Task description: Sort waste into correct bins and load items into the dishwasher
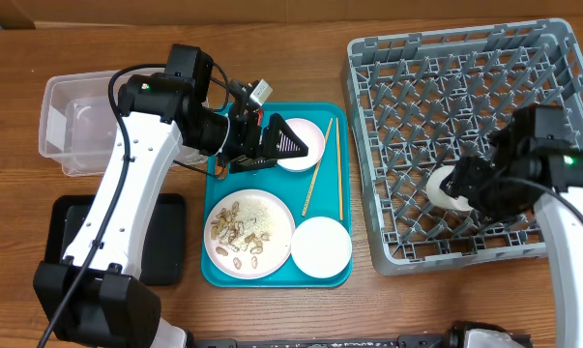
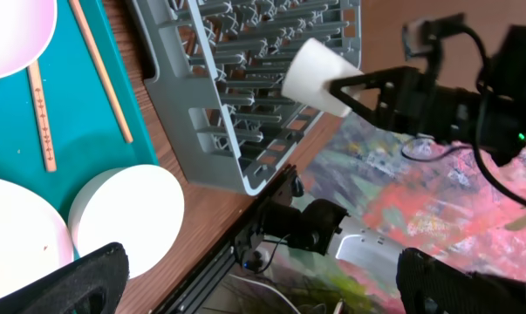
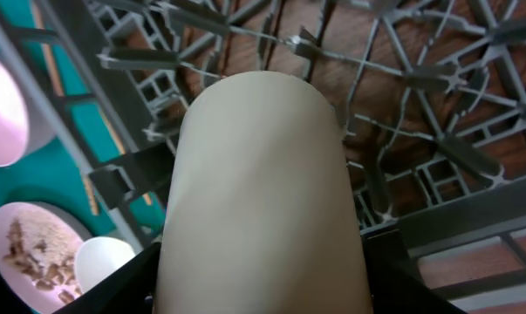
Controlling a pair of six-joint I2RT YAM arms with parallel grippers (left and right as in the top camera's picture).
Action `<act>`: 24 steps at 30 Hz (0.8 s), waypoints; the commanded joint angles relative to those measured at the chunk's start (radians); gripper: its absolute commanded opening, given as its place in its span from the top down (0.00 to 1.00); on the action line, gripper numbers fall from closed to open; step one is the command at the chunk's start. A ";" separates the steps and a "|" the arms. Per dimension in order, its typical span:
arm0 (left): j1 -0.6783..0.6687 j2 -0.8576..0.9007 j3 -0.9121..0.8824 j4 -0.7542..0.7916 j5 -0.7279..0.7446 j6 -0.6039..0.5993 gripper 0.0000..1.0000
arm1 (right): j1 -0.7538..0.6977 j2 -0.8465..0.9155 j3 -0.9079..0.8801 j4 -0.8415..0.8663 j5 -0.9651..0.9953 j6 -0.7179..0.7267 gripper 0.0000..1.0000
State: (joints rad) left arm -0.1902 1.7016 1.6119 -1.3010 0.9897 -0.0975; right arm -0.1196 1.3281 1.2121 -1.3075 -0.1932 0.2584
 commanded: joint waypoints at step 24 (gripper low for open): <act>-0.222 -0.006 0.016 -0.061 -0.732 -0.100 0.14 | 0.003 -0.057 0.236 0.084 -0.395 -0.088 0.14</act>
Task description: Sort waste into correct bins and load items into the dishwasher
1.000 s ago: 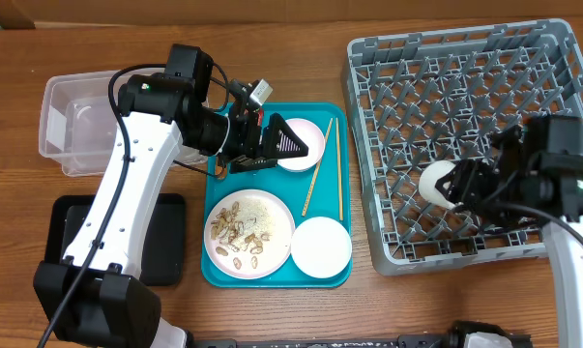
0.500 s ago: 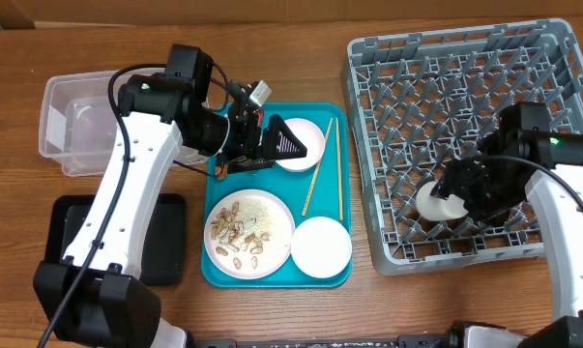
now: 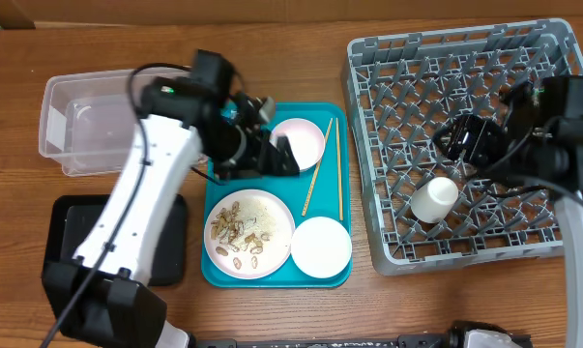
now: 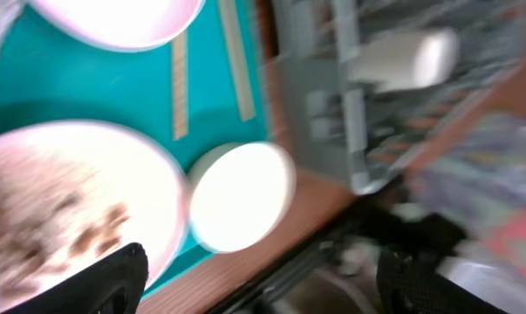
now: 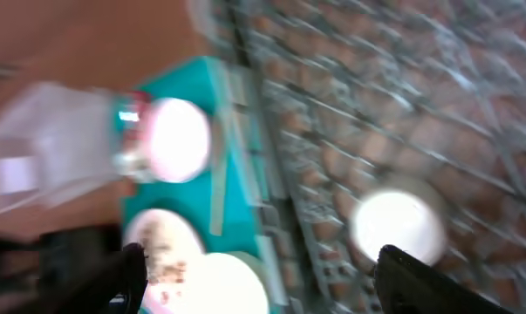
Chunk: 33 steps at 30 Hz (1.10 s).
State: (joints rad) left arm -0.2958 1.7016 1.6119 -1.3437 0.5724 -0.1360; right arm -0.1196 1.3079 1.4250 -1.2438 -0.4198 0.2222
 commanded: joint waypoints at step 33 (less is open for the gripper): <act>0.282 -0.329 0.350 -0.322 -0.685 -0.377 0.00 | 0.867 0.097 -0.165 -0.024 0.419 0.153 0.24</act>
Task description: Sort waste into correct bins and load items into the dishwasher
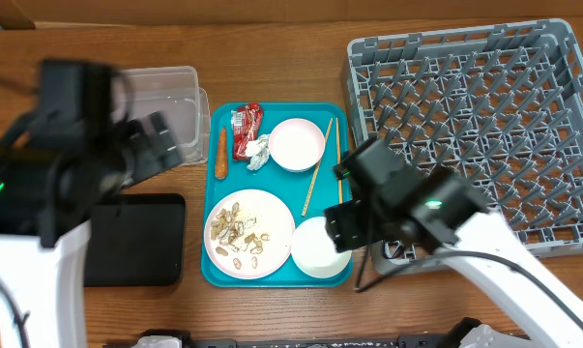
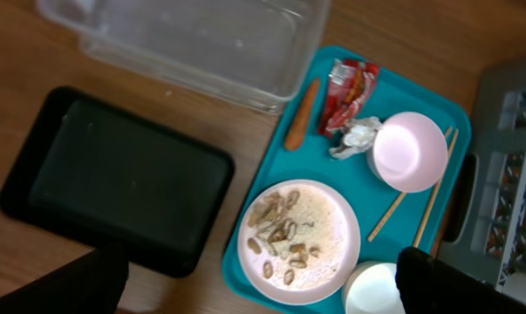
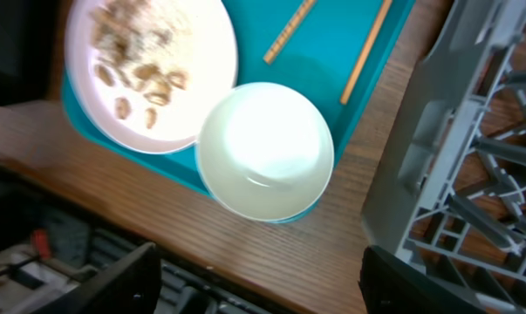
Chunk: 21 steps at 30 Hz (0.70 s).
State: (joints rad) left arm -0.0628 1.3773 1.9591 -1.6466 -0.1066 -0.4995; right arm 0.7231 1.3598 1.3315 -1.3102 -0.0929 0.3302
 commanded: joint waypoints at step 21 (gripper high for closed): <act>0.095 -0.004 0.002 -0.029 -0.001 0.073 0.00 | 0.029 0.216 -0.361 0.418 0.054 -0.045 0.38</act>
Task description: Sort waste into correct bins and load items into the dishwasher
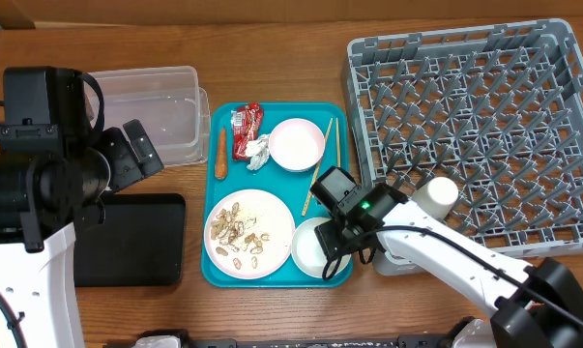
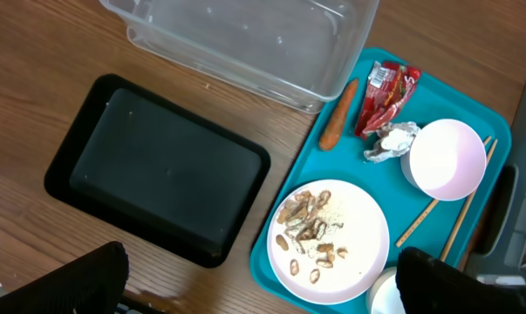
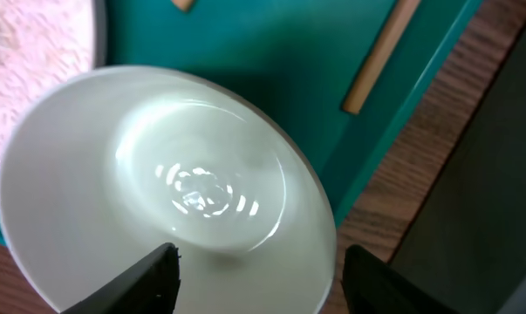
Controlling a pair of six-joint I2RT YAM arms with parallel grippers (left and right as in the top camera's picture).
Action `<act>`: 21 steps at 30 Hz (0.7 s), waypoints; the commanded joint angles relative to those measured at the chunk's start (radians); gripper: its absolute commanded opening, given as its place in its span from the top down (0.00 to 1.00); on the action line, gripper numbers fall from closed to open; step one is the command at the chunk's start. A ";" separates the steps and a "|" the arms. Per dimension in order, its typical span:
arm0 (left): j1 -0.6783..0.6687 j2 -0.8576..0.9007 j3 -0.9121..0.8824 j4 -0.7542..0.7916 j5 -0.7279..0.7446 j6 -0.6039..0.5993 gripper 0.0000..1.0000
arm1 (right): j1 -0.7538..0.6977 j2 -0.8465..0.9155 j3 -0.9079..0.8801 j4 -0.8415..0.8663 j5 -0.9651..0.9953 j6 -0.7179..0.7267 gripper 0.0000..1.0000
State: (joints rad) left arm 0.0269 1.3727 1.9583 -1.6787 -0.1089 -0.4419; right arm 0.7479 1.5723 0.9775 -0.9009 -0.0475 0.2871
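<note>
A teal tray [image 1: 276, 121] holds a plate of food scraps [image 1: 249, 234], a pink bowl [image 1: 299, 143], a white bowl [image 1: 308, 249], two chopsticks [image 1: 337, 174], a carrot [image 1: 220, 155], a red wrapper [image 1: 245, 129] and a foil ball [image 1: 259, 153]. My right gripper [image 1: 335, 232] hangs open close over the white bowl [image 3: 158, 192], its fingers [image 3: 149, 279] on either side of the bowl's right part. A white cup [image 1: 438, 193] stands in the grey rack [image 1: 475, 58]. My left gripper [image 2: 263, 292] is open high over the table's left side, holding nothing.
A clear plastic bin [image 1: 146, 106] sits at the back left and a black bin [image 1: 127, 242] in front of it. The rack's near left corner [image 3: 472, 174] lies right beside the white bowl. Bare wood shows along the front edge.
My right gripper has come down from well above the white bowl to just over it. The left arm has shifted a little. The cup in the rack shows again.
My right gripper held the white cup over the rack while the left hovered over the tray. Then the cup stood in the rack, let go. Later the left arm was back over the bins and the right was above the white bowl, now close to it.
</note>
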 commanded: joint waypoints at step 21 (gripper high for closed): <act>0.006 0.001 0.002 0.003 0.001 0.016 0.00 | 0.004 0.006 -0.101 0.148 0.046 0.005 0.69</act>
State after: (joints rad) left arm 0.0269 1.3731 1.9583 -1.6787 -0.1089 -0.4416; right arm 0.7479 1.5761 0.9016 -0.7532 0.0238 0.2848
